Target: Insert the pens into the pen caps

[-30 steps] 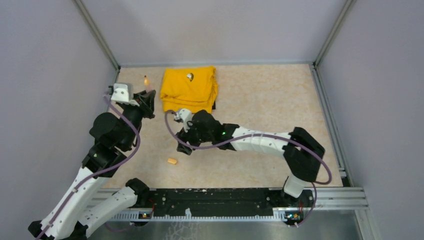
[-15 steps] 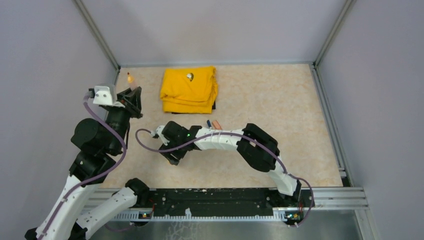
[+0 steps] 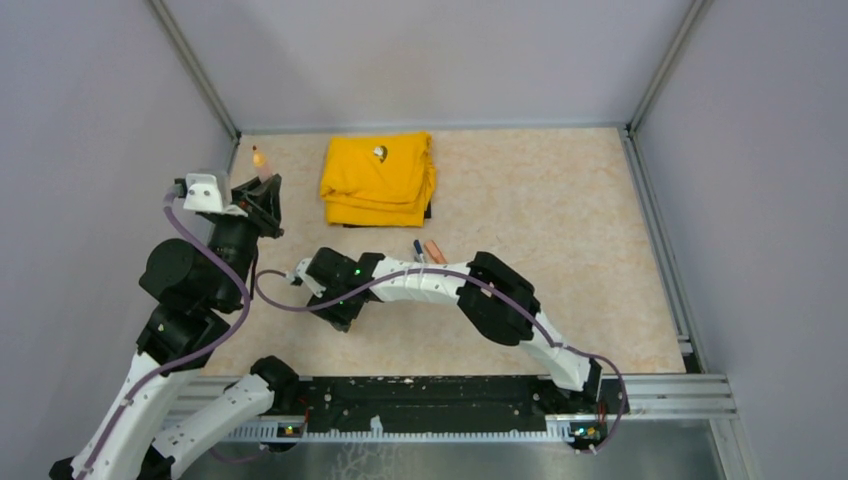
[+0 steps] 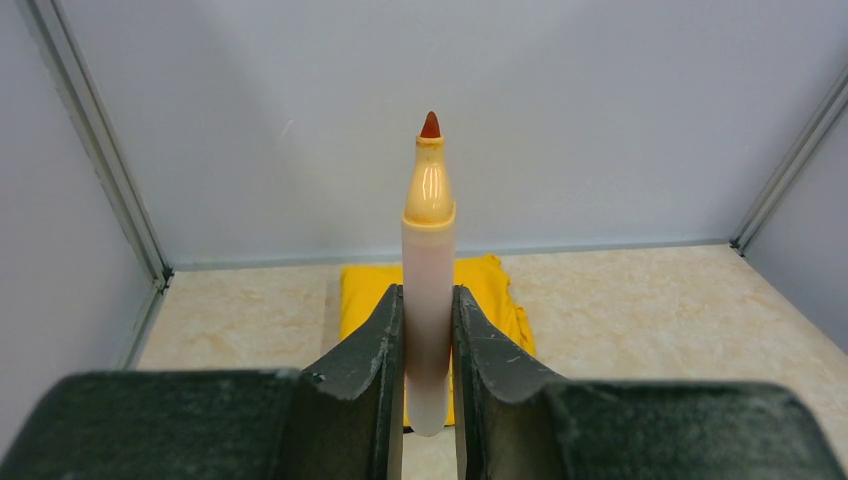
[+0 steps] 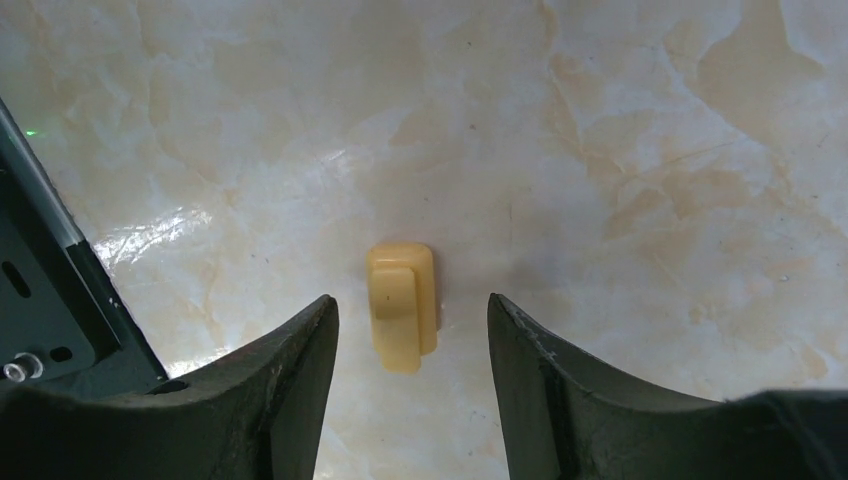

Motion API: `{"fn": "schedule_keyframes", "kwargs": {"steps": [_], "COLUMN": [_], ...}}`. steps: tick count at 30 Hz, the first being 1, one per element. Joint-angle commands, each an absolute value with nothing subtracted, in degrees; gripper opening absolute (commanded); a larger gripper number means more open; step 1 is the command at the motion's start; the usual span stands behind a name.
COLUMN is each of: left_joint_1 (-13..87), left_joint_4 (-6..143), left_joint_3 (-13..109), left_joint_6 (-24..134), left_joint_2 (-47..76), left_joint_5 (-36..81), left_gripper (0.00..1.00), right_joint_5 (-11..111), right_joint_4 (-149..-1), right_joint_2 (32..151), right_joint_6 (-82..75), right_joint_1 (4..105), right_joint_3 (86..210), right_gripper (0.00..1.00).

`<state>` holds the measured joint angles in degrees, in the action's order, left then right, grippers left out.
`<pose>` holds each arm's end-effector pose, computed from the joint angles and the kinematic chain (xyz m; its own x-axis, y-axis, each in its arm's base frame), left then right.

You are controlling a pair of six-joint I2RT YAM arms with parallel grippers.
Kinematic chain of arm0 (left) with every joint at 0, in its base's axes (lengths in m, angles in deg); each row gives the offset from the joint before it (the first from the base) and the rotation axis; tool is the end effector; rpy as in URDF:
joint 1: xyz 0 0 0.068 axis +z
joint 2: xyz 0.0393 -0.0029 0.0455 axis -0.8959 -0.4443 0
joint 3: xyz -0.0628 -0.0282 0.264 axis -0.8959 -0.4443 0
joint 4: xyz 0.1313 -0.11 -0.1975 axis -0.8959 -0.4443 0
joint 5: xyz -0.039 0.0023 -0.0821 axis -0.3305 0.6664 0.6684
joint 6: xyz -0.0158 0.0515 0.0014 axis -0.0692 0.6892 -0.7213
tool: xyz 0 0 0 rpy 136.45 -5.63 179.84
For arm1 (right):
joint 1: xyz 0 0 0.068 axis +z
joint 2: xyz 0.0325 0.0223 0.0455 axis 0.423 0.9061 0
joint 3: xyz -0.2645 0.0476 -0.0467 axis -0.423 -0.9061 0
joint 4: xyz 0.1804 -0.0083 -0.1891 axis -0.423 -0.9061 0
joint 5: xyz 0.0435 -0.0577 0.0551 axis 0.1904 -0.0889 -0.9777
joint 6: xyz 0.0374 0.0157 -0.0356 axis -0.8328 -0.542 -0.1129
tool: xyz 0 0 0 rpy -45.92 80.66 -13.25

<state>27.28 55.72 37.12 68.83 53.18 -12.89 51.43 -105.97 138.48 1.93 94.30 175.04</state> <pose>0.0952 -0.0500 0.4532 0.2023 -0.1069 -0.9735 0.1653 0.9835 -0.0736 0.1696 0.4591 0.1762 -0.3242 -0.7782 -0.5378 -0.9416 0.3204 0.1040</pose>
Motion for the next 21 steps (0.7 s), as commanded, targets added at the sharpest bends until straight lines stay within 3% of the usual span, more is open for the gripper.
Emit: {"fn": "schedule_keyframes", "kwargs": {"steps": [1, 14, 21], "left_joint_1": [27.3, 27.4, 27.3], "left_joint_4": [56.1, 56.2, 56.0], "left_joint_3": [36.7, 36.5, 36.4], "left_joint_6": [68.6, 67.6, 67.4], "left_joint_2": [53.8, 53.4, 52.8], "left_joint_5": [-13.5, -13.6, -13.3], "left_gripper": [0.02, 0.03, 0.04], "right_joint_5": [52.9, 56.7, 60.4], "right_joint_4": [-108.9, -113.6, -118.8], "right_joint_2": [140.8, 144.8, 148.4], "right_joint_6": [4.1, 6.8, 7.6], "right_joint_1": [96.1, 97.6, 98.1], "right_joint_3": [180.8, 185.2, 189.3], "right_gripper": [0.55, 0.51, 0.44]}}
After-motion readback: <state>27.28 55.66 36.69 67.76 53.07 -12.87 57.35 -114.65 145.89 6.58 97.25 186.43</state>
